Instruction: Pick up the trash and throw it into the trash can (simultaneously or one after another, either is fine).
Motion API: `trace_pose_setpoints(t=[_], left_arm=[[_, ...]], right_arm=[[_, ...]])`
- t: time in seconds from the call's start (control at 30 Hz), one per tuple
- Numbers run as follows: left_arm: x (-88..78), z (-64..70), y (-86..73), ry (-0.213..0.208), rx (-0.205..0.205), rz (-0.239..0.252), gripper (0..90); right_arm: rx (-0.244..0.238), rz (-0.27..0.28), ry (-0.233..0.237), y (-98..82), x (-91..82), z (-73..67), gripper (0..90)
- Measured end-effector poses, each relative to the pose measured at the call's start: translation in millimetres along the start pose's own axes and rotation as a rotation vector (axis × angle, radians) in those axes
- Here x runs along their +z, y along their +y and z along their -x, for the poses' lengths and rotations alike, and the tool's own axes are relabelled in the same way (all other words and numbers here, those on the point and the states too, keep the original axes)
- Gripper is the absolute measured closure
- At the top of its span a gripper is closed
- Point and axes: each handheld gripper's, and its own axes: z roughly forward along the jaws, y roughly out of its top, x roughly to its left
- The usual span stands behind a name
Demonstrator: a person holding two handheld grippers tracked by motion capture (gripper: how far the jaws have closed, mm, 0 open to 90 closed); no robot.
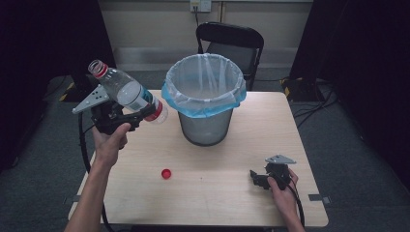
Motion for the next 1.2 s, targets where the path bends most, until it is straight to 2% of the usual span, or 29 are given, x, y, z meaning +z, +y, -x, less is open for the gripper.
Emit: trace_pose_setpoints(t=[0.1, 0.2, 0.23, 0.43, 0.53, 0.63, 0.73, 0.8, 1.1, 1.2], left_arm=[[5.3, 0.7, 4.9, 0.001, -0.011, 0.014, 30.4], [9.2, 1.5, 12.4, -0.001, -0.001, 0.023, 30.4], [10.3, 1.6, 15.2, 0.003, 0.014, 0.023, 30.5], [17.4, 1.5, 27.5, 0.002, 0.005, 0.048, 30.4], [21.1, 1.5, 32.2, -0.001, 0.016, 0.045, 30.4], [26.6, 4.7, 39.0, -0.005, 0.048, 0.030, 30.4], [32.4, 7.1, 46.1, -0.016, 0.049, 0.038, 30.4], [36.5, 7.8, 50.4, -0.016, 0.063, 0.037, 30.4], [63.1, 12.6, 56.8, -0.030, 0.060, 0.046, 30.4], [73.4, 11.9, 56.9, -0.032, 0.069, 0.030, 30.3]], right_arm=[[0.000, 0.000, 0.000, 0.0, 0.0, 0.0, 13.6], [0.000, 0.000, 0.000, 0.0, 0.0, 0.0, 13.6], [-0.001, 0.000, 0.000, 0.0, 0.0, 0.1, 13.6], [0.000, 0.000, 0.000, 0.0, 0.0, 0.0, 13.6], [-0.001, 0.000, 0.000, 0.0, 0.0, 0.1, 13.6], [0.000, 0.000, 0.000, 0.0, 0.0, 0.0, 13.6], [0.000, 0.000, 0.000, 0.0, 0.0, 0.0, 13.6], [0.000, 0.000, 0.000, 0.0, 0.0, 0.0, 13.6], [-0.001, 0.000, 0.000, 0.0, 0.0, 0.1, 13.6], [0.000, 0.000, 0.000, 0.0, 0.0, 0.0, 13.6]])
